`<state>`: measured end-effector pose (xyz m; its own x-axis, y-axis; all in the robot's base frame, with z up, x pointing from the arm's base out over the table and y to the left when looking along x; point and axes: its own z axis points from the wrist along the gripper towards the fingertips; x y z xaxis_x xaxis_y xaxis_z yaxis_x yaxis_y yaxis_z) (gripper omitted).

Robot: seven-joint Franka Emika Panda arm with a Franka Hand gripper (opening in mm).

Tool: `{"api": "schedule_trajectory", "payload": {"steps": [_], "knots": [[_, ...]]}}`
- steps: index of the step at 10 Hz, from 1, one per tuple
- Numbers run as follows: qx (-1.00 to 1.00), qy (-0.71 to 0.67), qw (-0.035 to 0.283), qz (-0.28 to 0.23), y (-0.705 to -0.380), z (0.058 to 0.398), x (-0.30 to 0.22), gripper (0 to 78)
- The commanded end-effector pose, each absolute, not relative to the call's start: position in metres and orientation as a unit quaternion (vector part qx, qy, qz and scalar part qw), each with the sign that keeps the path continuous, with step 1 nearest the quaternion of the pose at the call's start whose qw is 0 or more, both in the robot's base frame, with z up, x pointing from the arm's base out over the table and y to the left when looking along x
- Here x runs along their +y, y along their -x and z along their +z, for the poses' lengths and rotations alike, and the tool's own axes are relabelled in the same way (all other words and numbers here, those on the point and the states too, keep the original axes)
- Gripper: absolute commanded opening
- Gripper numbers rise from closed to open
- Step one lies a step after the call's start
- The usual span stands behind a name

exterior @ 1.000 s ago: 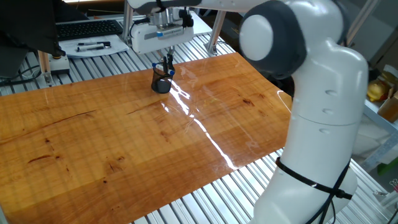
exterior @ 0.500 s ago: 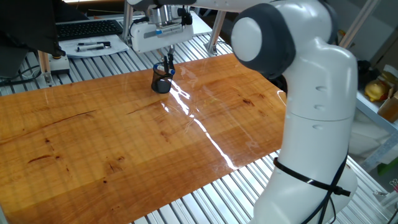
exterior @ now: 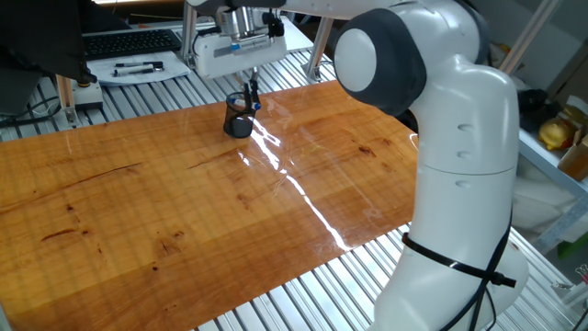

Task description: Put the pen into the pen holder

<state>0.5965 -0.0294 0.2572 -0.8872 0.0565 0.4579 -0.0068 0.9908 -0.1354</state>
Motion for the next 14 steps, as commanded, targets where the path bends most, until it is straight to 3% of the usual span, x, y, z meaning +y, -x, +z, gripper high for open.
{"api": "schedule_trajectory", "payload": {"steps": [1,8,14], "knots": [[-0.966,0.015,0.25,0.065,-0.597,0.259,-0.038,1.1],[-0.958,0.048,0.28,0.037,-0.581,0.252,-0.042,1.1],[-0.968,0.038,0.247,0.019,-0.584,0.251,-0.053,1.1]]}}
